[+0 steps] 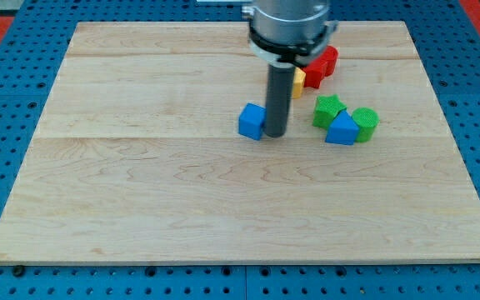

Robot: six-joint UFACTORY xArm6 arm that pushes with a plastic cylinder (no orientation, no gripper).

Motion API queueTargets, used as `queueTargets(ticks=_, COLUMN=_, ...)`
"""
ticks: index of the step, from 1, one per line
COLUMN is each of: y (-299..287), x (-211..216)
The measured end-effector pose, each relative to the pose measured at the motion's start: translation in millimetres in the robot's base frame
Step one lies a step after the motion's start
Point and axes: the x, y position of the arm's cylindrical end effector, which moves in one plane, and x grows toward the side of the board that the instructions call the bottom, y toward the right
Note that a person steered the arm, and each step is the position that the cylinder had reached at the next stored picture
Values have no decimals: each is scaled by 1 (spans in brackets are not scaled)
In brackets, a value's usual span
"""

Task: Move the red circle diagonally to the red star

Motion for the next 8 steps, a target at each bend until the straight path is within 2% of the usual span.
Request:
queueTargets(ticks=2, y=-45, x=-57)
queueTargets(ticks=3, y=-85, x=-58)
queueTargets(ticks=4, y=-35, x=-91)
queueTargets(ticks=5, y=-29, x=-141)
queueTargets(ticks=6, y=21, x=-191)
queueTargets(ticks=8, y=125, x=-194)
